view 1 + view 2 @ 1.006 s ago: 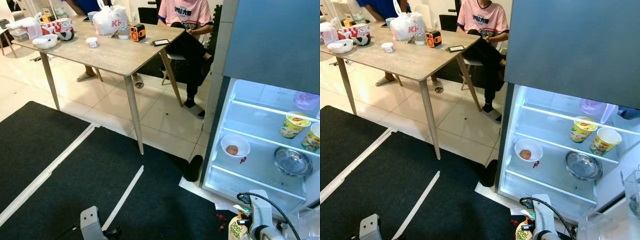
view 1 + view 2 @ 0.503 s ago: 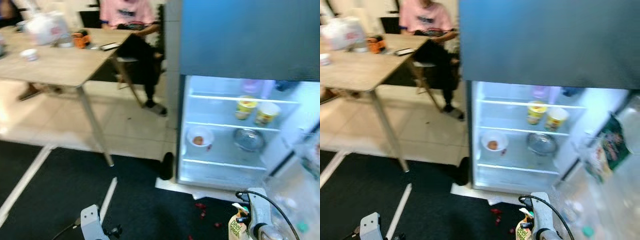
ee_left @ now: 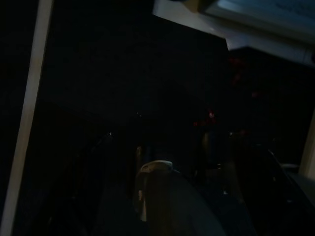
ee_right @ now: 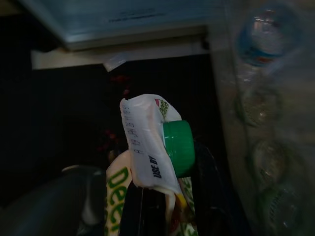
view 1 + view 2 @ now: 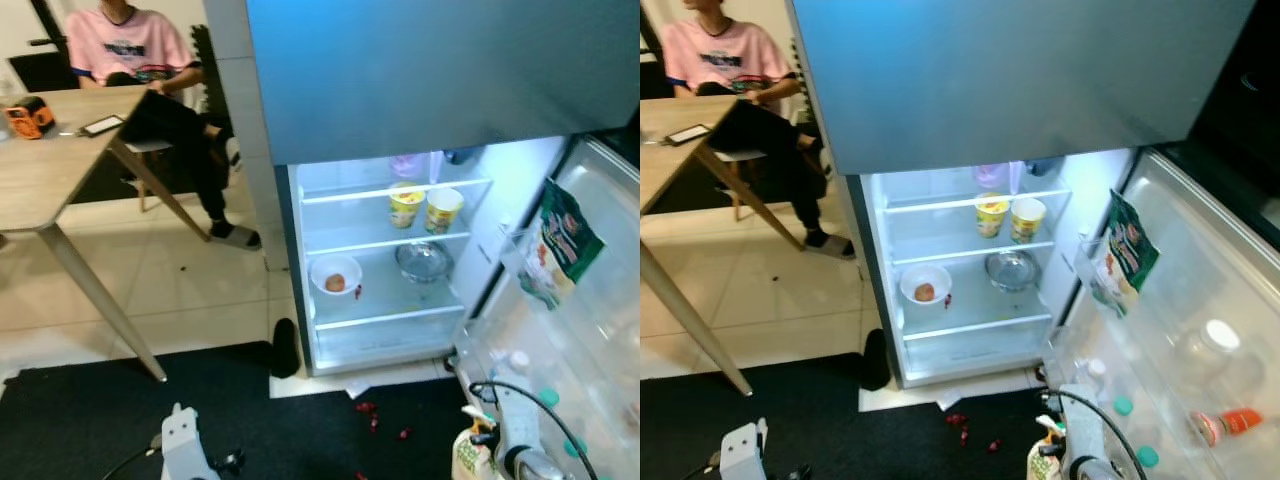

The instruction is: Restocking fridge

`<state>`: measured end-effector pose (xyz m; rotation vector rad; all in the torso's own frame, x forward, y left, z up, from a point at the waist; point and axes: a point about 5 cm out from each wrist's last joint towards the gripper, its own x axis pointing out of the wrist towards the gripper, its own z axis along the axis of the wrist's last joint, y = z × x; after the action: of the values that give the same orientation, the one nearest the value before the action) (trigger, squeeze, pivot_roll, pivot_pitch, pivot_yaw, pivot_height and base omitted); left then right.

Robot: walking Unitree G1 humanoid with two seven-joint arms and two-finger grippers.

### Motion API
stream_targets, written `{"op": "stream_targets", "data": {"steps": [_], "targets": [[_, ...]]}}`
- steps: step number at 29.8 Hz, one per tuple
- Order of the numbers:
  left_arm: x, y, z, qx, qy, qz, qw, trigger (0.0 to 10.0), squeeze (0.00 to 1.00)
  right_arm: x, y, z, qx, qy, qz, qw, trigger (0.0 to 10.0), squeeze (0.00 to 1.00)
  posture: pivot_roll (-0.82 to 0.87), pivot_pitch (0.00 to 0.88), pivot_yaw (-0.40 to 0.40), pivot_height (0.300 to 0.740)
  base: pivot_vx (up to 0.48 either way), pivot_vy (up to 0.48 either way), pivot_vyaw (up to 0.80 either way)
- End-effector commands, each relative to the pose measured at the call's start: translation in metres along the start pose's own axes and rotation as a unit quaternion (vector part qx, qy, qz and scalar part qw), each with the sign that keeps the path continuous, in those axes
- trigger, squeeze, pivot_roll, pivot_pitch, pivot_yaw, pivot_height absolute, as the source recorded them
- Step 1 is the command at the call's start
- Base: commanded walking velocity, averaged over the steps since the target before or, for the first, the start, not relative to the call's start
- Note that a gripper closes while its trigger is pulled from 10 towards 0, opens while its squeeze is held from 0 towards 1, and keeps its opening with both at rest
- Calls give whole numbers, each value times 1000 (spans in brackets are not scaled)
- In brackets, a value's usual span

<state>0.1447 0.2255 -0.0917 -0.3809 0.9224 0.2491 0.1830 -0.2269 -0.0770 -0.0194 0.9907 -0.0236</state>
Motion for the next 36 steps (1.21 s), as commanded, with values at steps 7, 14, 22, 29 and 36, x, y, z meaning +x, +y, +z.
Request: {"op": "stream_targets", "data": {"steps": [7, 14, 22, 29, 36], "targets": [[0, 2, 1, 4, -3, 4, 1000, 10000, 0, 0, 2, 1, -1, -1, 2, 1000, 10000, 0, -29, 0, 35, 740, 0, 0, -800], [-1, 3, 0, 9, -1, 5, 1000, 10000, 0, 1, 5, 0, 0, -5, 10, 1000, 10000, 0, -29, 0, 35, 740, 0, 0, -790], [-1, 2, 0, 6, -1, 0, 1000, 10000, 0, 1, 7, 6, -3, -19, 17, 1000, 10000, 0, -33, 0, 35, 740, 0, 0, 0], [-1, 2, 0, 2, -1, 0, 1000, 10000, 0, 2, 8, 12, -11, -23, 22, 999, 10000, 0, -34, 0, 33, 740, 0, 0, 0], [-1, 4, -3, 10, 8, 12, 1000, 10000, 0, 1, 7, 2, -25, -3, 22, 999, 10000, 0, -35, 0, 31, 740, 0, 0, 0]]}}
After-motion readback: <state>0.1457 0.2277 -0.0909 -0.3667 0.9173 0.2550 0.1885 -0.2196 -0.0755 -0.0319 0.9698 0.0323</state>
